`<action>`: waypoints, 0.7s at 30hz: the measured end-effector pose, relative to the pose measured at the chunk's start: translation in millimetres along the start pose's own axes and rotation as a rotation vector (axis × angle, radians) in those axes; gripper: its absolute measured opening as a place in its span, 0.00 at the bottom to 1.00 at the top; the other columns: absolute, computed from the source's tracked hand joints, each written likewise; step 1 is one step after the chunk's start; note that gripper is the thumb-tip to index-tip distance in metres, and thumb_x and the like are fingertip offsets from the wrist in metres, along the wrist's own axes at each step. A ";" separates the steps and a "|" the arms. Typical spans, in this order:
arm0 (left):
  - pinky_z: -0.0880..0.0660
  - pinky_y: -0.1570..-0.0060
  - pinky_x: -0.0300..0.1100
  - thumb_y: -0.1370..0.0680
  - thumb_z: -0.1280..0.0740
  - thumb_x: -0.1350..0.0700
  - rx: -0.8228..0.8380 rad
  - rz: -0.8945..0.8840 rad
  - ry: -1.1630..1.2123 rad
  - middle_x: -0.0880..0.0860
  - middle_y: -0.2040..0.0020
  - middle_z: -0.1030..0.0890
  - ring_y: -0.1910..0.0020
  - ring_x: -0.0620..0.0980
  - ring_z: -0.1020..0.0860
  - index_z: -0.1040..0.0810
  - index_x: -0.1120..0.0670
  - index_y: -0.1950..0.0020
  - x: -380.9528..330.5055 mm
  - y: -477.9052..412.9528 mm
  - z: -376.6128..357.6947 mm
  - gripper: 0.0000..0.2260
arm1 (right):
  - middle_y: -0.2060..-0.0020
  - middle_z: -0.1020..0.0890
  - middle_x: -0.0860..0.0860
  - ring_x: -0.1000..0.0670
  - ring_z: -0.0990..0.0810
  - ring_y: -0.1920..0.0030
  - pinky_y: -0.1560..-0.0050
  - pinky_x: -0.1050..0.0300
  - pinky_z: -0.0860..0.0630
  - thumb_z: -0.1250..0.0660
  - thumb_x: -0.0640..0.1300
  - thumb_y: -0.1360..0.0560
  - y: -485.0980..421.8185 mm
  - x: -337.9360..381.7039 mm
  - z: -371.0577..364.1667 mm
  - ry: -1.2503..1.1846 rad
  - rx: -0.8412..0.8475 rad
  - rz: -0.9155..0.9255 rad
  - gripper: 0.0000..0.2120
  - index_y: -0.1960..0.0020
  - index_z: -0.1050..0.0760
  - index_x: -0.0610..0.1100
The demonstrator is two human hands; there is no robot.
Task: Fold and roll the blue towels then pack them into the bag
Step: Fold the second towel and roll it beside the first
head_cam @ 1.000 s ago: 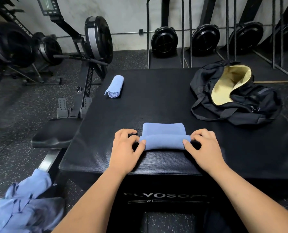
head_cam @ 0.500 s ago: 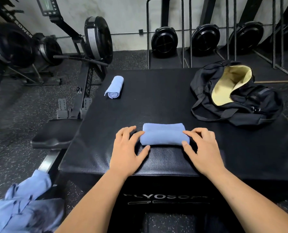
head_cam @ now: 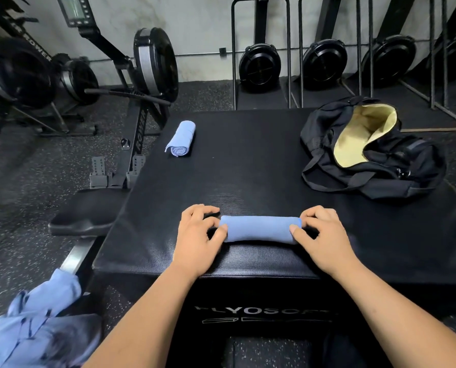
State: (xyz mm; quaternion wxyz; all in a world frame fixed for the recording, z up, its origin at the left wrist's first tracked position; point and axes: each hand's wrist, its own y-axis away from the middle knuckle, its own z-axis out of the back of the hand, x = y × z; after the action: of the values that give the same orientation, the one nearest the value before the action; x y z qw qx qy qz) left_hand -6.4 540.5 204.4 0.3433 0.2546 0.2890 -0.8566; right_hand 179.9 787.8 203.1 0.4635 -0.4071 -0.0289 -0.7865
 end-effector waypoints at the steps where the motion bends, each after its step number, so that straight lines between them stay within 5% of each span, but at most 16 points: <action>1: 0.34 0.28 0.54 0.21 0.38 0.40 -0.004 0.005 0.008 0.39 0.36 0.22 0.29 0.47 0.35 0.31 0.37 0.65 -0.7 -0.1 -0.1 0.12 | 0.54 0.22 0.61 0.58 0.30 0.45 0.41 0.42 0.28 0.35 0.66 0.28 0.0 0.8 -0.1 0.000 0.004 -0.002 0.15 0.66 0.29 0.58; 4: 0.35 0.28 0.51 0.22 0.38 0.36 -0.038 0.060 0.008 0.40 0.37 0.22 0.29 0.47 0.35 0.24 0.39 0.60 -2.4 -1.5 -0.5 0.11 | 0.53 0.23 0.62 0.59 0.30 0.47 0.40 0.44 0.28 0.35 0.67 0.26 -0.9 3.5 -0.8 0.002 -0.003 -0.032 0.12 0.61 0.26 0.60; 8: 0.33 0.30 0.49 0.21 0.34 0.39 -0.117 0.056 0.012 0.40 0.39 0.24 0.32 0.46 0.35 0.24 0.42 0.43 -2.3 -2.9 -1.4 0.11 | 0.42 0.20 0.64 0.54 0.26 0.41 0.36 0.46 0.27 0.31 0.57 0.20 -1.6 5.4 2.1 -0.029 -0.011 0.007 0.15 0.34 0.22 0.63; 13: 0.32 0.30 0.52 0.18 0.33 0.42 -0.120 -0.001 0.004 0.41 0.36 0.25 0.30 0.48 0.34 0.22 0.40 0.42 -1.8 1.5 -0.6 0.06 | 0.46 0.18 0.65 0.55 0.26 0.42 0.38 0.43 0.26 0.40 0.60 0.17 1.2 6.5 1.1 0.021 0.005 0.040 0.15 0.35 0.20 0.63; 21: 0.33 0.28 0.51 0.17 0.37 0.37 -0.039 -0.006 -0.165 0.43 0.34 0.28 0.29 0.48 0.36 0.27 0.37 0.25 -3.2 2.0 -1.4 0.20 | 0.47 0.24 0.62 0.53 0.30 0.43 0.43 0.51 0.27 0.37 0.63 0.23 3.6 8.5 0.5 0.070 -0.017 0.046 0.17 0.43 0.17 0.55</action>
State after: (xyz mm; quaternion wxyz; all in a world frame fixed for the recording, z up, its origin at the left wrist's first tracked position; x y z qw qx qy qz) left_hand -2.6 541.7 204.9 0.3682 0.1755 0.2772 -0.8700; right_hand 181.0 779.9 207.9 0.4786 -0.3838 0.0035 -0.7897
